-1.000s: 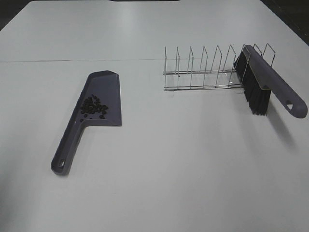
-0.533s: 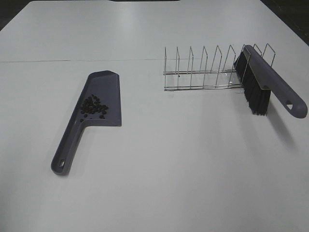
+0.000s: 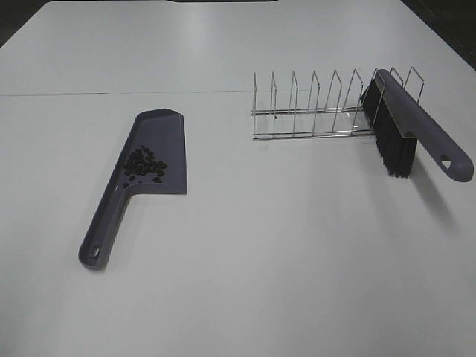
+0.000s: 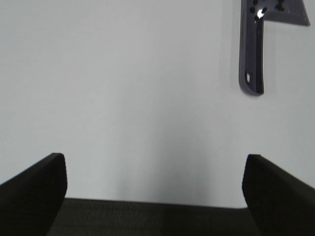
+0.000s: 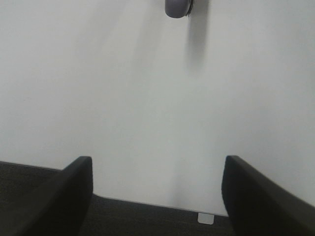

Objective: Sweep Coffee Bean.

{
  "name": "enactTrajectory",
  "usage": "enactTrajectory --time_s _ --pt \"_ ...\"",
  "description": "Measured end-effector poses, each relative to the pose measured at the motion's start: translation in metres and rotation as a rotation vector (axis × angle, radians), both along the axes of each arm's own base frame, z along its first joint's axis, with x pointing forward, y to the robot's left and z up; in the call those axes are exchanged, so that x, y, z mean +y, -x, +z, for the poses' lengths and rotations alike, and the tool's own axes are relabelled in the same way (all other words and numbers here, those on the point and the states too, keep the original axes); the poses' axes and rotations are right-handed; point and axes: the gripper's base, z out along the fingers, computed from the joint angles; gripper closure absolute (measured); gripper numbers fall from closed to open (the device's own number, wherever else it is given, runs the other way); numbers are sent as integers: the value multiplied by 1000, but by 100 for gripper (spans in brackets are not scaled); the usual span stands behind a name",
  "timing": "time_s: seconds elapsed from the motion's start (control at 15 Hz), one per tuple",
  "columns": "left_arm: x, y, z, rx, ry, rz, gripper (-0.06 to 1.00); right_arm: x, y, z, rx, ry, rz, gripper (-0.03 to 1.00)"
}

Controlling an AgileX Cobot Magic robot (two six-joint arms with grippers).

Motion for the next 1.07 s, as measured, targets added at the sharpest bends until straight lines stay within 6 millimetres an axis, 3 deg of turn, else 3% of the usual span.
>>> enactTrajectory --time_s 0.27,0.73,1.07 --pt "-1 12 2 -100 -5 5 6 0 0 0 0 0 0 33" --pt "-4 49 6 -341 -28 0 6 0 0 0 0 1 1 33" --pt "-4 57 6 -392 -42 -7 6 0 0 0 -1 1 1 33"
